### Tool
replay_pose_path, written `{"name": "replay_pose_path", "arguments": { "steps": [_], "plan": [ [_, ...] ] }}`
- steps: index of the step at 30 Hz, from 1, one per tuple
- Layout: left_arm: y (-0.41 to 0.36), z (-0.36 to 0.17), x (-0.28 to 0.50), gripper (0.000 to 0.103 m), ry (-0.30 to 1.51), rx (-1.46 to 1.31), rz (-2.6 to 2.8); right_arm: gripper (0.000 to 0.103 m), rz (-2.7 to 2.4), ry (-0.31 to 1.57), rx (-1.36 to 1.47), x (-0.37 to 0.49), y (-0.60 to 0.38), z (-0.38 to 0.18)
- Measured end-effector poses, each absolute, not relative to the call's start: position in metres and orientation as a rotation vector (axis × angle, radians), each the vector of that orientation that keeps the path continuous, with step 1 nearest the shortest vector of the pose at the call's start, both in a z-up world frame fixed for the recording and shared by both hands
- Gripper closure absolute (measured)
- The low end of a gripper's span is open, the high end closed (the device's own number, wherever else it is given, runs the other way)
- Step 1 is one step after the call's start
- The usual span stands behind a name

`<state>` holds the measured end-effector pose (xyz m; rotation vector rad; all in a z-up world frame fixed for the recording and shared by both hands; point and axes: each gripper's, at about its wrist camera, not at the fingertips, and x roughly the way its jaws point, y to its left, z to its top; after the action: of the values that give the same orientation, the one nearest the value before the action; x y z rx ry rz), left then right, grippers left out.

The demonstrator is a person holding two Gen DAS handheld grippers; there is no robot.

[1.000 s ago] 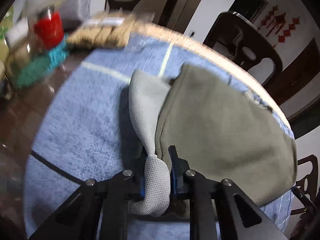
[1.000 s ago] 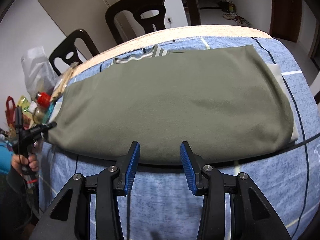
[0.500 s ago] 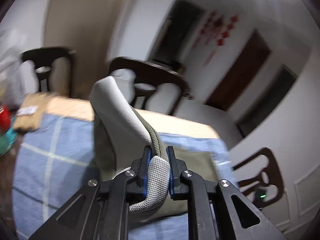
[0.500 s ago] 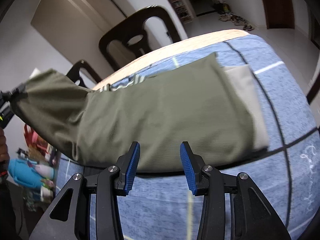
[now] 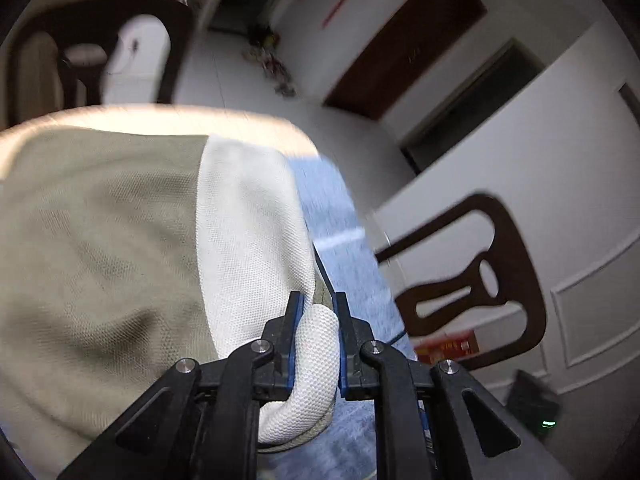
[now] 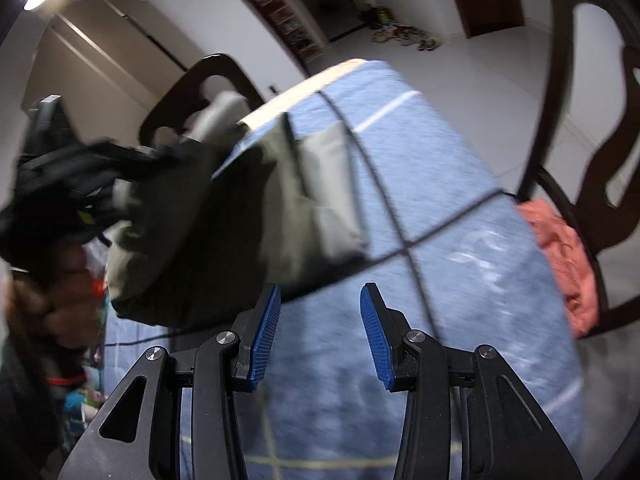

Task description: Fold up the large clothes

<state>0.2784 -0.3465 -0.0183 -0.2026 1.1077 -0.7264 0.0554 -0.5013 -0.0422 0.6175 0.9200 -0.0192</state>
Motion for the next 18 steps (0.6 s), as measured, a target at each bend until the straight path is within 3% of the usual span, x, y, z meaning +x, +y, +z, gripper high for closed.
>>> {"name": "replay_pose_path", "arguments": {
  "steps": [3, 6, 8, 15, 18],
  "plan": [
    [-0.376, -0.069, 0.279, 0.089, 1.223, -0.168, -0.711, 0.06, -0.056, 0.941, 0.634, 0.045, -0.516, -0.049],
    [-0.382, -0.084, 0.271, 0.086, 1.247, -0.138, -0.701, 0.06, -0.061, 0.936, 0.649, 0.043, -0.523, -0.05],
    [-0.381, -0.071, 0.267, 0.081, 1.241, -0.162, -0.731, 0.06, -0.053, 0.926, 0.654, 0.045, -0.527, -0.049],
    [-0.33, 0.011, 0.249, 0.076, 1.107, -0.221, -0.846, 0.06, 0.05, 0.86, 0.704, 0.081, -0.523, -0.035],
    [-0.272, 0.04, 0.247, 0.064, 0.996, -0.249, -0.744, 0.057, 0.111, 0.848, 0.719, 0.1, -0.516, -0.028]
  ]
}}
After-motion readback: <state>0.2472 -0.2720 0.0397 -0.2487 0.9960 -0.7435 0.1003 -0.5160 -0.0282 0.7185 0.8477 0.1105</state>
